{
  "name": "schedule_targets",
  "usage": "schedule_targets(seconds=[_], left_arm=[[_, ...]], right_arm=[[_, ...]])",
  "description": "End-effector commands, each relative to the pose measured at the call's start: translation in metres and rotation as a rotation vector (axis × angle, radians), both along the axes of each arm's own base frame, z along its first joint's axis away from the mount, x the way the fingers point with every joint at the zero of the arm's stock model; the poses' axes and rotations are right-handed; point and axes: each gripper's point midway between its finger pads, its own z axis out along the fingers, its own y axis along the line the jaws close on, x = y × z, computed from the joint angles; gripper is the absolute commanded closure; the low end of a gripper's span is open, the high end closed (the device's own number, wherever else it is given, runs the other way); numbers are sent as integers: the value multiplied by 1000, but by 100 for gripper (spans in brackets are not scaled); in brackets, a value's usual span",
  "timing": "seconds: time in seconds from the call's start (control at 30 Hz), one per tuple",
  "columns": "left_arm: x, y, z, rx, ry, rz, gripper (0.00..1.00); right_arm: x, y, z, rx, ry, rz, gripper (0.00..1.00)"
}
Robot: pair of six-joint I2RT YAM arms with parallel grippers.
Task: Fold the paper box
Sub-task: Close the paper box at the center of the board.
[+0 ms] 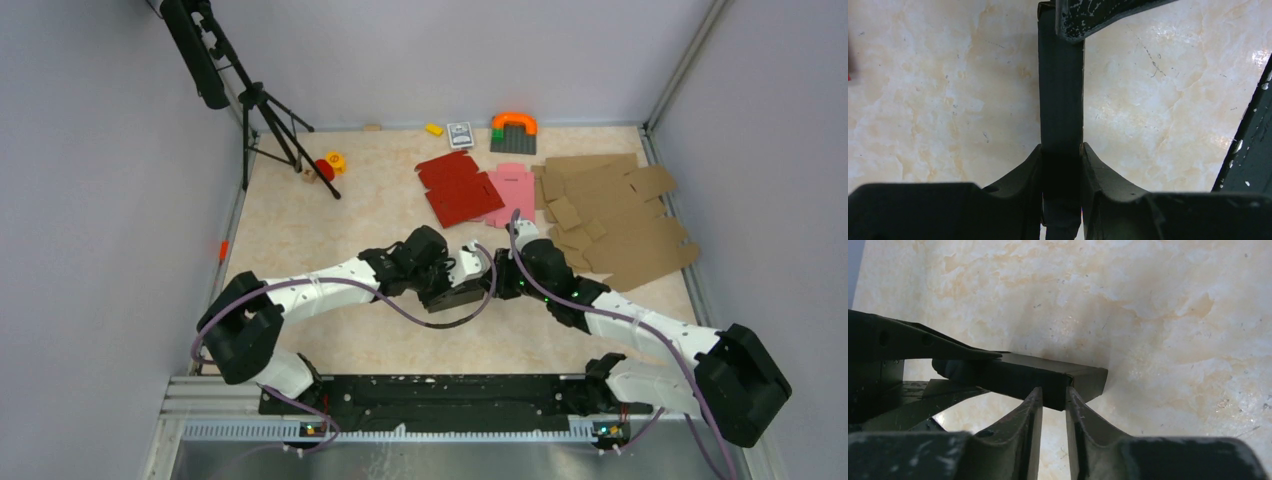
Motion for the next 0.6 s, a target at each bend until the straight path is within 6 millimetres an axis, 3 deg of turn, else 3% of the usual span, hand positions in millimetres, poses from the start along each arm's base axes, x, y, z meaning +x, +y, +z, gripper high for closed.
schedule_targets(seconds=[0.0,0.13,0.27,0.37,0.43,0.57], left_arm=[[11,-22,-2,-40,-69,-89,77],[6,-24,1,-37,-80,-169,77],[5,-29,5,-37,-106,-252,74],[6,-31,6,-22,-101,-286,71],[7,-33,6,-12,-94,-300,75],[6,-36,6,-10,-81,-318,75]], right_arm=[[-37,-13,-26,-133,154,62,70],[-23,-15,17,-99,59,46,53],[-19,-27,23,-65,48,-11,27],[-18,-38,7,-62,123,-107,25],[-16,-39,2,-50,152,-147,25],[-14,-30,12,82,180,-147,28]])
